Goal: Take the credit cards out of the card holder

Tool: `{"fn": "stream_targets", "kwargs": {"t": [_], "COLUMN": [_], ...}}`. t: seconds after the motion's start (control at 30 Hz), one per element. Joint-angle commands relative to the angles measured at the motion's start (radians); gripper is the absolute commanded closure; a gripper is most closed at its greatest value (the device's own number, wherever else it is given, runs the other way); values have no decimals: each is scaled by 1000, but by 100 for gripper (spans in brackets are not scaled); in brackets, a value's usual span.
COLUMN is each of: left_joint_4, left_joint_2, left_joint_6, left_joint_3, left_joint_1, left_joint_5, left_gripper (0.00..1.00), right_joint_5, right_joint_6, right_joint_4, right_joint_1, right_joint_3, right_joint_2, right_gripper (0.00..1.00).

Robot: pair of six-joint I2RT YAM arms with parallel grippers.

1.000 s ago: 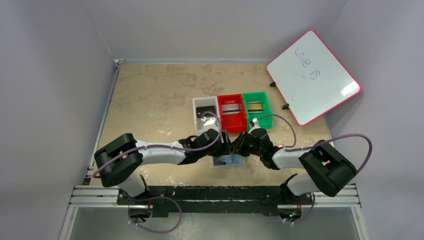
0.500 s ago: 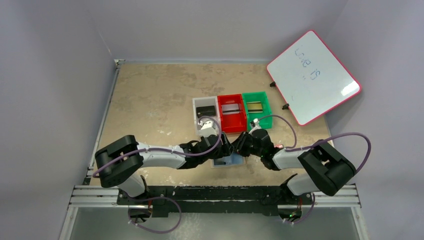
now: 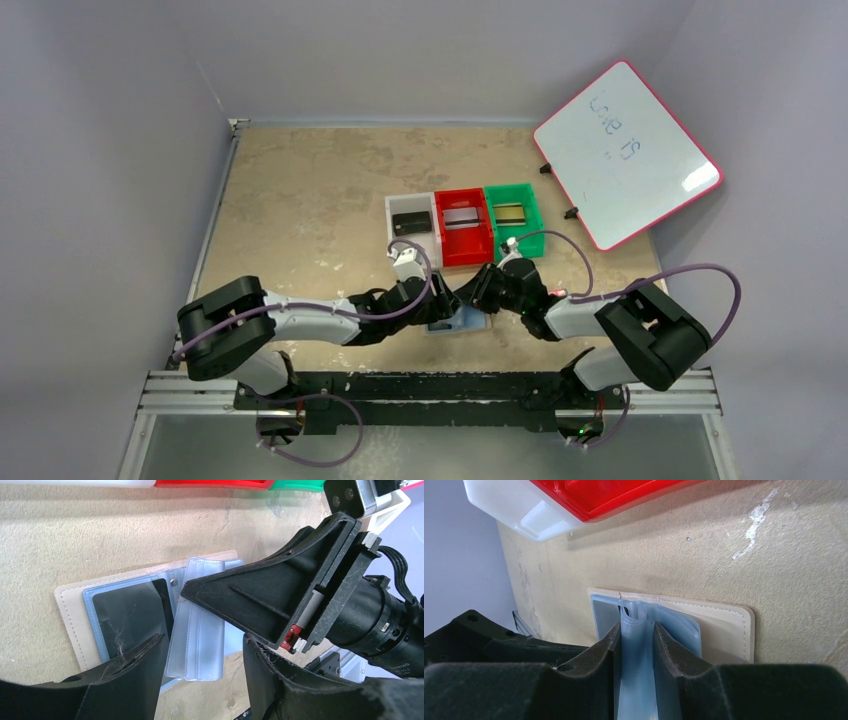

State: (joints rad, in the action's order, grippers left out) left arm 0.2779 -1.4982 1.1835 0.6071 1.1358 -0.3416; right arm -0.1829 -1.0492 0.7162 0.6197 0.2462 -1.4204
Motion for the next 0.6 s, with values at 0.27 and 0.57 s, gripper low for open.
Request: {"fn": "stream_targets", "kwargs": {"t": [0.27, 0.57], "left_joint_4": [56, 122], "left_joint_2": [-11, -91], "left_joint_6": [58, 75], "left_joint_3": [-47, -31], "left_joint_1": [9, 9], "left_joint_5": [-11, 72], "left_gripper": [52, 64], "right_joint_5": [13, 4], "right_joint_6": [3, 3], "right_joint_4": [-50, -50], "right_joint_1": [-7, -10], "right_joint_3": [-24, -21], "right_joint_2": [-23, -14], "right_gripper": [70, 69]}}
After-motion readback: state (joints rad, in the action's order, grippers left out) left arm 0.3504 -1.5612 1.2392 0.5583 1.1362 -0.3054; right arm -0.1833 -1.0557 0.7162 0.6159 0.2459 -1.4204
